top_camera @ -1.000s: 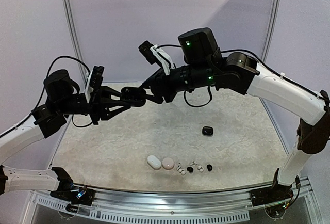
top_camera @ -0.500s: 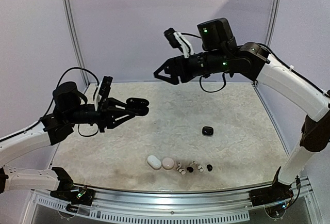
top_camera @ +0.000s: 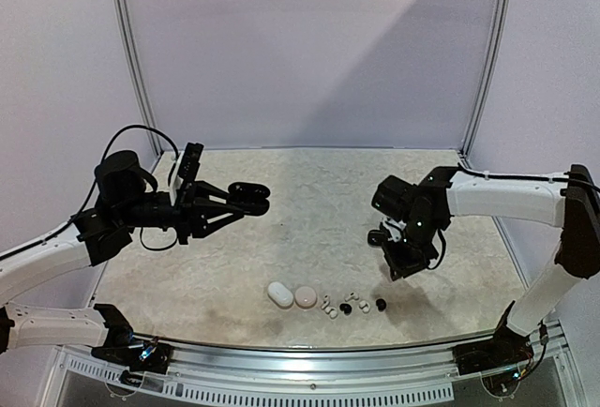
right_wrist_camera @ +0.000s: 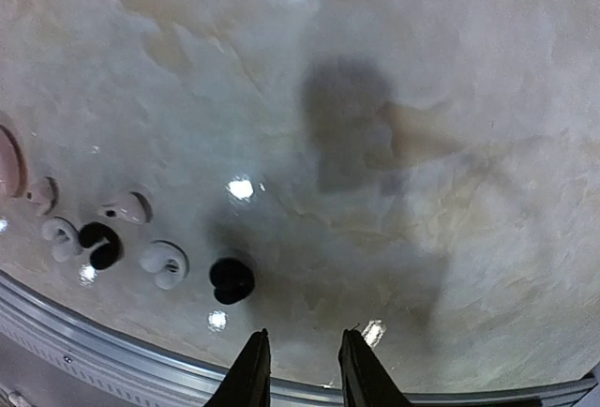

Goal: Insert the wireless bluetooth earbuds into the charging case
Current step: Pick up the right earbud from the corner of the board.

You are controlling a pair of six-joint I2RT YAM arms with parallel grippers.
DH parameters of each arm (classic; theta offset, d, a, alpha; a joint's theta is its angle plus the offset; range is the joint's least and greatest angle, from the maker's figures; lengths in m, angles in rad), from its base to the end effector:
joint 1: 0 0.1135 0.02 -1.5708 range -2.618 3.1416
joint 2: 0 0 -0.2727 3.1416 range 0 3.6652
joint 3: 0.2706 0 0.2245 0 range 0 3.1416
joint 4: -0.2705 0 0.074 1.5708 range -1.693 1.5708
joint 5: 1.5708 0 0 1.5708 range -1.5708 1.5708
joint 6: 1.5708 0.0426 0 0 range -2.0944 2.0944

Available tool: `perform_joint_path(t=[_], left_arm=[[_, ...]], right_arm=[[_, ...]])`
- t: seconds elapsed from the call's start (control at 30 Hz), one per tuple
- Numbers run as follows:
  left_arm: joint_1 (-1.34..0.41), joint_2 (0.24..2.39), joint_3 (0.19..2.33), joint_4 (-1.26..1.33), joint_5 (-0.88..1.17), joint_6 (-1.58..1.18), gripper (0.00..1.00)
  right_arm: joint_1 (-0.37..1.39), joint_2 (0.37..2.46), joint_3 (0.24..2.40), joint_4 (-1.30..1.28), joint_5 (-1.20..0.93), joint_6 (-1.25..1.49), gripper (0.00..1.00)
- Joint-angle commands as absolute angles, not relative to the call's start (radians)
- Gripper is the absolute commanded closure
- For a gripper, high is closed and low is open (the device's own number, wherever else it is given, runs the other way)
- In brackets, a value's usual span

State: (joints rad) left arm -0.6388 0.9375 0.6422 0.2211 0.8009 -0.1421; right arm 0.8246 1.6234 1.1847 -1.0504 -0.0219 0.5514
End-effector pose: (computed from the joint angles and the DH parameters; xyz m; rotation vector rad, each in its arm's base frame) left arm 0.1314 -0.1357 0.3201 1.0362 1.4427 -1.2314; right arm 0.1793 0.1954 0.2321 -0.4222 3.0615 0.1064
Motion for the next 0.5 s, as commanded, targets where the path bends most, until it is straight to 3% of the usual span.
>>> perform_joint_path(t=[0.0, 0.3, 0.47], left_arm=[[-0.65, 0.925, 0.632, 0.216, 0.811, -0.128, 1.0], [-0.65, 0.925, 0.632, 0.22, 0.817, -0.117, 1.0], [-0.65, 0.922, 0.63, 0.227, 0.816, -0.131, 1.0]], right_arm=[[0.829, 1.507, 1.057, -0.933, -0.091, 0.68, 0.72], [0.841, 1.528, 0.947, -0.806, -0.175, 0.713, 0.68], [0.841, 1.554, 0.921, -0.79, -0.187, 0.707, 0.7]])
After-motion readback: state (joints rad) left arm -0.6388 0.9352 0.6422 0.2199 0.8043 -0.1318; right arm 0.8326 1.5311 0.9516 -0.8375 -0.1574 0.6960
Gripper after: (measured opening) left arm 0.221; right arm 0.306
